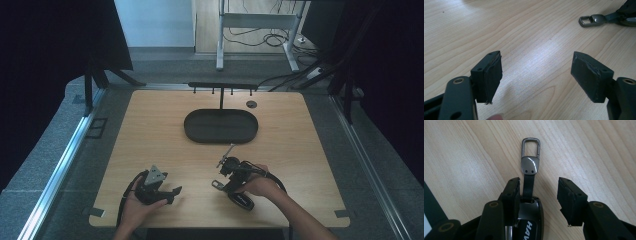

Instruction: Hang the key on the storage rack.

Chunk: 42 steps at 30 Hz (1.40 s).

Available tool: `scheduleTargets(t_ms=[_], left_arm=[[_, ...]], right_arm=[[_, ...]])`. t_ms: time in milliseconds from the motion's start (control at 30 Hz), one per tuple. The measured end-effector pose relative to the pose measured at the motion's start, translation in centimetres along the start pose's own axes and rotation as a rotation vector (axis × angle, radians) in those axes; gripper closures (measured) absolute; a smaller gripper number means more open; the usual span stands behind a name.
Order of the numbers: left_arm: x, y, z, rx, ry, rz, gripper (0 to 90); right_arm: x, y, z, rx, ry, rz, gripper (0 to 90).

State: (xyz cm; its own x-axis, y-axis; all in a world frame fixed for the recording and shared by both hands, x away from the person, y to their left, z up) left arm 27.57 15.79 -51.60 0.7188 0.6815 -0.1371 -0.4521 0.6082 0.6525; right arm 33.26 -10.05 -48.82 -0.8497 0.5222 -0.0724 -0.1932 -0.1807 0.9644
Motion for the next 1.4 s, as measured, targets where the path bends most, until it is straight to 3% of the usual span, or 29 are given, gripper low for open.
scheduleTargets(t_ms=[300,700,933,1067,1400], left_arm=[[0.1,0.1,0.0,-0.005,0.006,0.002,25.6],[0.2,0.2,0.0,-0.007,0.006,0.007,25.6],[0.3,0.2,-0.1,-0.007,0.007,0.007,25.6],[0.3,0.2,-0.1,-0.007,0.007,0.008,25.6],[0.2,0.2,0.0,-0.004,0.003,0.007,25.7]], right_arm=[[0.7,-1.2,0.7,0.069,0.025,-0.004,57.6],[1.1,-2.1,1.2,0.102,0.046,-0.022,62.3],[1.1,-2.3,1.3,0.104,0.044,-0.029,64.8],[1.3,-2.2,1.3,0.107,0.043,-0.028,72.0],[1.2,-2.1,0.9,0.102,0.022,-0.024,79.2]])
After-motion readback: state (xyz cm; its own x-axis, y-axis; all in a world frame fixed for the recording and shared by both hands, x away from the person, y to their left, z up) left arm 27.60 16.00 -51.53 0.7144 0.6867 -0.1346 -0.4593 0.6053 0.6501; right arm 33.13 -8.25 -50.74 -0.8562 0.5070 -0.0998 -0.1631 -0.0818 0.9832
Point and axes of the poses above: each handheld gripper's, and its own axes: y roughly backward along the jaws, z roughly out of its top, x roughly to its left, the point moved 3 cm from there along -y, roughly forward along the jaws, and after that the axes turned 7 degrees about -z, right-handed, at the moved point
